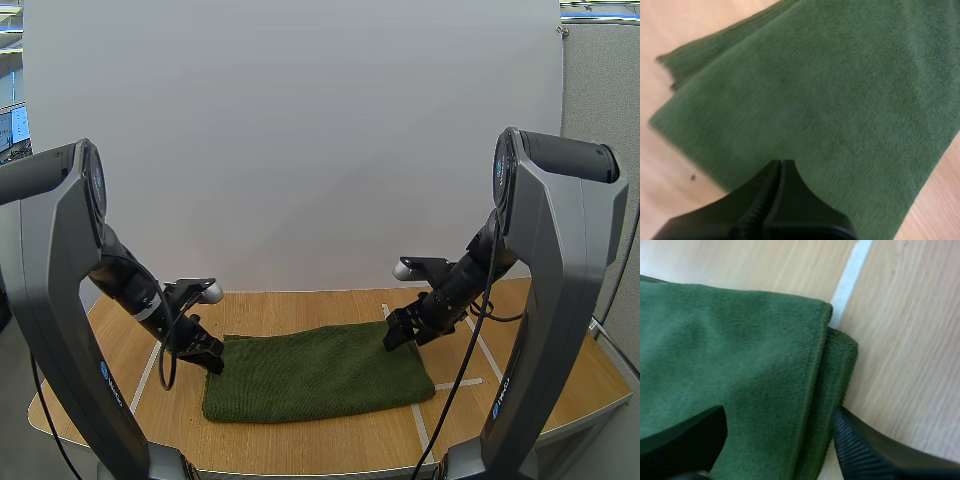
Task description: Fold the towel
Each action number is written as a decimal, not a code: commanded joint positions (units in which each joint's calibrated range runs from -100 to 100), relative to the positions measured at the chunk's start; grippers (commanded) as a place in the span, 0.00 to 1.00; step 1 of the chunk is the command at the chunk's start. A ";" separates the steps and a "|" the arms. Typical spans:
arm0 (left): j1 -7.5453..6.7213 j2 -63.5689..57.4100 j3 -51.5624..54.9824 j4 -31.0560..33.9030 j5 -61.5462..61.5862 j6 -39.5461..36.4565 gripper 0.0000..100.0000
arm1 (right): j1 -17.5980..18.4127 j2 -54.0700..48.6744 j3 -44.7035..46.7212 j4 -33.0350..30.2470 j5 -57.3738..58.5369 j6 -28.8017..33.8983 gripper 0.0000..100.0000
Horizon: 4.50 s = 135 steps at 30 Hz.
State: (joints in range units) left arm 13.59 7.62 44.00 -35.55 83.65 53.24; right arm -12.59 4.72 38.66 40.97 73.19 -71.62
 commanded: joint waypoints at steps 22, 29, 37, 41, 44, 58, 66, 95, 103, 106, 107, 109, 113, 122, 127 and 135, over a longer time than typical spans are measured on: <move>-1.66 0.06 -0.62 0.28 -8.97 -2.46 0.00 | -0.15 1.09 -0.20 0.33 -8.14 0.09 1.00; -2.76 -3.20 -1.84 -1.35 -2.68 -1.73 0.00 | -0.15 1.09 -0.20 0.33 -8.48 -0.24 1.00; -4.27 -8.29 -2.25 -1.13 3.18 -2.08 0.00 | -0.15 1.09 -0.20 -0.10 -9.55 -0.24 1.00; -8.06 -8.29 -2.35 -3.37 -4.44 -2.08 0.00 | -0.15 1.09 -0.20 0.31 -10.39 0.11 1.00; -11.28 -7.73 -2.98 -3.11 -10.53 -2.08 0.00 | -0.15 1.09 -0.20 0.31 -9.81 0.23 1.00; -16.45 9.04 -20.10 -5.97 -4.04 -5.62 0.00 | -0.15 1.09 -0.20 0.31 -7.17 1.16 1.00; -18.86 14.05 -20.84 -4.84 -7.79 -5.34 0.00 | -0.15 1.09 -0.20 2.51 -7.18 1.16 1.00; -18.86 7.62 -19.07 -3.31 -5.91 -5.71 0.00 | -0.15 1.09 -0.20 1.64 -7.18 1.25 1.00; -18.86 5.59 -11.24 -3.34 -5.43 -3.94 0.00 | -0.32 1.09 -0.20 1.64 -7.18 1.25 1.00; -18.86 5.59 -9.25 -3.74 -6.95 -2.80 0.00 | -0.32 1.09 -0.20 1.90 -7.94 1.25 1.00; -18.86 5.59 -8.79 -4.19 -6.95 -2.31 0.00 | -0.32 1.09 -0.20 2.03 -8.31 1.25 1.00; -18.86 5.72 -8.30 -4.56 -6.95 -2.06 0.00 | -0.32 1.09 -0.20 2.36 -8.52 1.25 1.00; -18.96 6.93 -6.75 -6.17 -8.74 -0.40 0.00 | -0.32 1.09 -0.20 2.91 -9.28 1.25 1.00; -18.96 9.70 -6.25 -7.51 -11.42 0.44 0.00 | -0.32 1.40 -0.20 3.77 -10.48 1.25 1.00; -18.96 9.70 -6.25 -7.51 -11.42 0.44 0.00 | -0.32 5.22 -0.20 4.55 -10.44 1.25 1.00; -18.96 9.70 -6.25 -7.51 -11.82 0.25 0.00 | -0.32 7.55 -0.20 6.89 -2.29 -0.36 1.00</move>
State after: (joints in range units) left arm -5.19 17.00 37.53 -42.16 73.50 53.25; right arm -12.73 10.64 37.39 48.31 65.70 -70.90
